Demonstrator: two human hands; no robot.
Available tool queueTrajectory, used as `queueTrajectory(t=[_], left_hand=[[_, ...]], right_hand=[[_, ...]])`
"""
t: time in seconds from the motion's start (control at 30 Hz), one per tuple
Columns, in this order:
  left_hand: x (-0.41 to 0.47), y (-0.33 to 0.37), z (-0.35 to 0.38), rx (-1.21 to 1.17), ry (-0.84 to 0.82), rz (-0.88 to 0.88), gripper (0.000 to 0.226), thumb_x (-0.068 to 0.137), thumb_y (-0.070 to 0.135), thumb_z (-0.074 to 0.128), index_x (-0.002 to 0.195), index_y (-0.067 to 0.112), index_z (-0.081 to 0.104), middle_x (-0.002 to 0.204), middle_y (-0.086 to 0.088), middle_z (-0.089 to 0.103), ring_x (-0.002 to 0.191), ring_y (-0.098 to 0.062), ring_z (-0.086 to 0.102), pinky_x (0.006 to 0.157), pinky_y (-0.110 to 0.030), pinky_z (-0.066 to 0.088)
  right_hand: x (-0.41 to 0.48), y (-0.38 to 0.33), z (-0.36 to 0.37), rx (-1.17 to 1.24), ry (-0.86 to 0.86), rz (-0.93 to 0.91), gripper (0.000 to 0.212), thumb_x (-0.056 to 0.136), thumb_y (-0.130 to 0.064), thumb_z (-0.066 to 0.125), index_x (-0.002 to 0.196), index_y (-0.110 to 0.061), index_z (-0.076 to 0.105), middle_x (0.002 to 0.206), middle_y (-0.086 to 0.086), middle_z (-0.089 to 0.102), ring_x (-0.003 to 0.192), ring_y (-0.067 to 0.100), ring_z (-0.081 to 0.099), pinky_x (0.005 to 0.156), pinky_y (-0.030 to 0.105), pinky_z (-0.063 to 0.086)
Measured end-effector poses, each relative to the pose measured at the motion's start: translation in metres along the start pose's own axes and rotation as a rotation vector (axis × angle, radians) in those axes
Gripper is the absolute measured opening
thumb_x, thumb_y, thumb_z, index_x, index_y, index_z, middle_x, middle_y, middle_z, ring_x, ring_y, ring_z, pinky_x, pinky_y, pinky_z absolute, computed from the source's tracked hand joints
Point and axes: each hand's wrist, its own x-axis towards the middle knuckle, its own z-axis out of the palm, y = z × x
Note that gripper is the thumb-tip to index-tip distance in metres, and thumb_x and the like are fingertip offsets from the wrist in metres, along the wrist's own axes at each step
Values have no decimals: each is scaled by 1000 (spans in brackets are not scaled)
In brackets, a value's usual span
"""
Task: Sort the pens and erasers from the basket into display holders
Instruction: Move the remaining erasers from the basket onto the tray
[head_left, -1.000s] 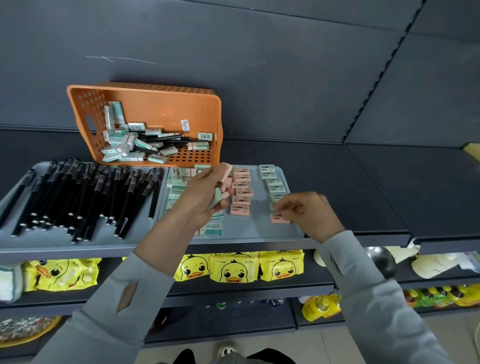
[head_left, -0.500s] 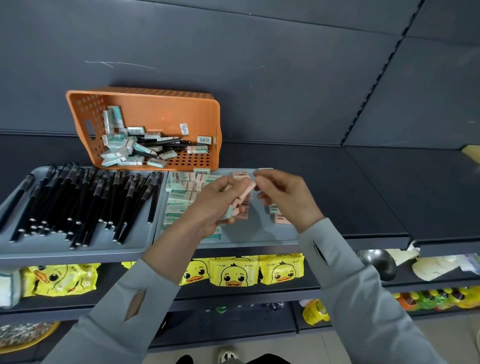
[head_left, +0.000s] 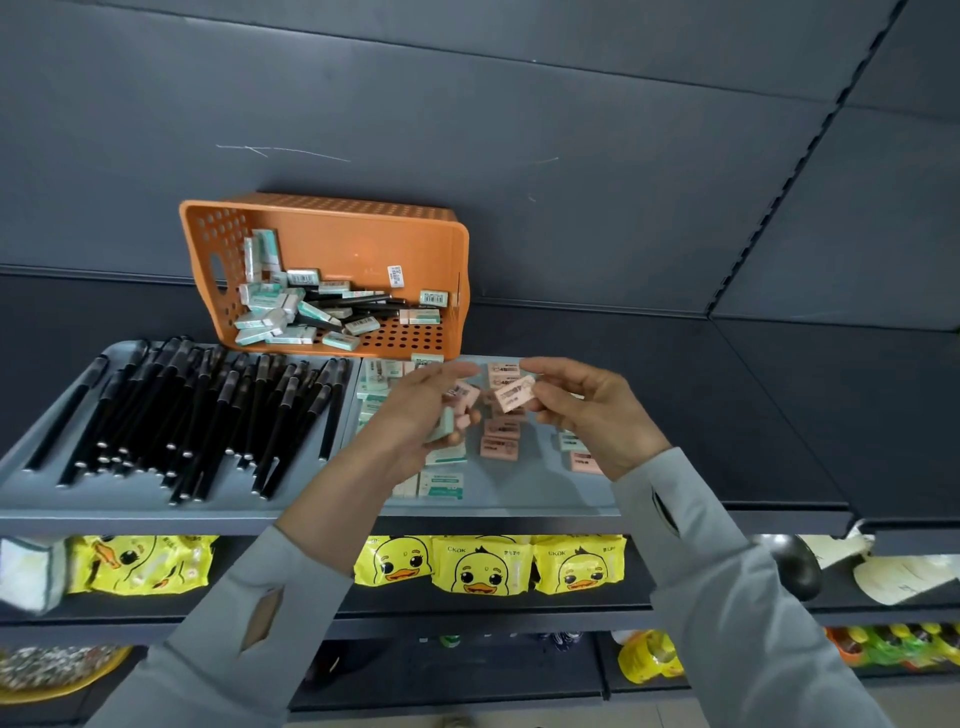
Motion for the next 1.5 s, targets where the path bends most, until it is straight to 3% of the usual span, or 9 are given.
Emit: queueTrajectory(t=[0.2, 0.47, 0.67, 0.8, 0.93, 1.1, 1.27, 1.4, 1.5], left_hand=[[5, 1, -19, -166, 12, 47, 11, 99, 14, 50, 105, 10, 59, 90, -9, 67, 59, -10, 61, 37, -17, 38], [2, -5, -24, -147, -11, 71, 13, 94, 22, 60, 98, 10, 61, 82, -6, 68, 54, -5, 60, 38, -15, 37], [-2, -5, -22, -192, -7, 56, 13, 97, 4, 51, 100, 11, 61, 79, -8, 68, 62, -11, 66, 36, -15, 36], [-5, -9, -18, -88, -41, 80, 15, 94, 7, 58, 106, 16, 62, 83, -4, 70, 67, -10, 68, 38, -16, 35], [-3, -11, -11, 21, -26, 97, 21, 89, 12, 66, 108, 17, 60, 80, -7, 70, 62, -10, 65, 38, -19, 38], [0, -11, -2, 120, -10, 132, 11, 91, 21, 65, 99, 14, 62, 85, -8, 71, 63, -10, 66, 38, -18, 40], [2, 3, -14, -228, 74, -81, 24, 102, 31, 46, 101, 11, 59, 70, -7, 64, 47, -10, 60, 34, -15, 34], [1, 6, -14, -313, 30, -135, 23, 102, 29, 46, 100, 8, 57, 63, -9, 63, 54, -15, 60, 32, -15, 31], [2, 5, -8, -284, 26, -136, 21, 101, 27, 48, 102, 9, 59, 70, -8, 64, 58, -15, 62, 32, -16, 32]], right_hand=[[-6, 6, -6, -37, -3, 70, 14, 88, 5, 62, 99, -2, 67, 84, 12, 68, 69, 14, 68, 66, 19, 56], [-16, 19, 7, -553, -111, 135, 12, 81, -3, 74, 92, -3, 69, 74, 6, 70, 51, 5, 60, 52, 18, 51], [-15, 28, 10, -859, -131, 42, 18, 70, -28, 85, 79, -31, 70, 82, -12, 68, 77, 9, 61, 74, 29, 55], [-11, 26, 13, -923, -88, -33, 12, 75, -29, 81, 84, -29, 73, 81, -13, 66, 77, 11, 60, 78, 30, 54], [-1, 12, 25, -542, 99, -62, 11, 91, -28, 65, 91, -21, 73, 76, 0, 71, 65, 11, 65, 67, 30, 56], [13, 0, 33, -151, 72, 22, 11, 92, -11, 64, 97, -5, 71, 82, 11, 71, 72, 20, 63, 58, 22, 51], [6, -2, 19, 284, 1, 88, 10, 93, 2, 55, 96, -5, 62, 86, 9, 72, 78, 16, 69, 71, 19, 57], [10, 7, 20, 275, 4, 86, 15, 89, 5, 59, 98, -4, 67, 95, 10, 72, 90, 18, 70, 83, 23, 57], [15, 18, 25, -77, 61, 64, 9, 87, -10, 70, 94, -10, 75, 94, 1, 75, 92, 10, 69, 82, 21, 55]])
